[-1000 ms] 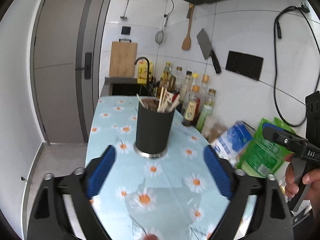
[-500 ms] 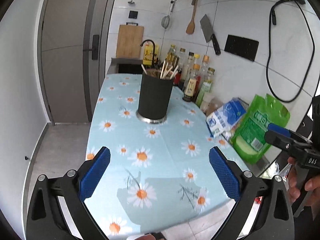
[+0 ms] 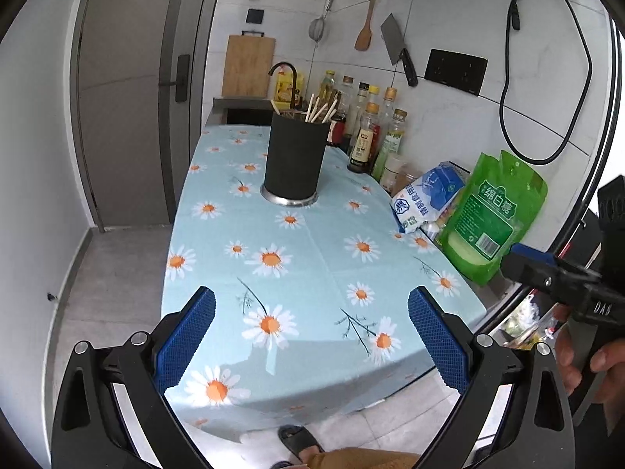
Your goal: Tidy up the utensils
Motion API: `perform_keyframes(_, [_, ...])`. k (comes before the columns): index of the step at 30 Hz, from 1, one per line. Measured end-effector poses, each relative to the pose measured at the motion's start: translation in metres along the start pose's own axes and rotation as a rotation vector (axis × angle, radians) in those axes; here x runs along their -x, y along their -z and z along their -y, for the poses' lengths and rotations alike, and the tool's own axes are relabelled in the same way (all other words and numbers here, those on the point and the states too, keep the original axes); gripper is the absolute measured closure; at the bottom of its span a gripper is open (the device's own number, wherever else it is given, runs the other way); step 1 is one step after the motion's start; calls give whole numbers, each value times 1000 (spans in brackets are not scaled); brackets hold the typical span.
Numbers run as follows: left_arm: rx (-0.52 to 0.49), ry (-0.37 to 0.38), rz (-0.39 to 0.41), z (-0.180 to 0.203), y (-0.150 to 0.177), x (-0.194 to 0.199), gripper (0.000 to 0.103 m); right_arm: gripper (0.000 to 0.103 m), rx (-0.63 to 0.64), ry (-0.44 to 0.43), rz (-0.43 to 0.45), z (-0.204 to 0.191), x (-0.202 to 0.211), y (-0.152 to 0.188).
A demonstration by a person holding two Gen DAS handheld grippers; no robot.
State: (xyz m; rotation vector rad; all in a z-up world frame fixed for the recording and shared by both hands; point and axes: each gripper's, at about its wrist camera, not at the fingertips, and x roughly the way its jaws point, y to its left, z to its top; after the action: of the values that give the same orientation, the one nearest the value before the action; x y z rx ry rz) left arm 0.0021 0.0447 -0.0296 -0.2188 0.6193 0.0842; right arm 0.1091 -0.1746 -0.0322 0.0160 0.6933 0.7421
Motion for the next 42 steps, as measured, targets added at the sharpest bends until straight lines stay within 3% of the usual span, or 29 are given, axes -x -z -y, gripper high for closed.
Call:
perform_keyframes(13, [39,13,-59,-7,12,-2,7,5,-5,45,-23,0,0,8])
perform_keyframes(22, [48,20,-68,-7,15,-1,7,5,-9,36,-63,1,-7,12])
perform_keyframes(42, [41,16,-81,-1,12,1,7,5,45,8,-47,-7,-7,7])
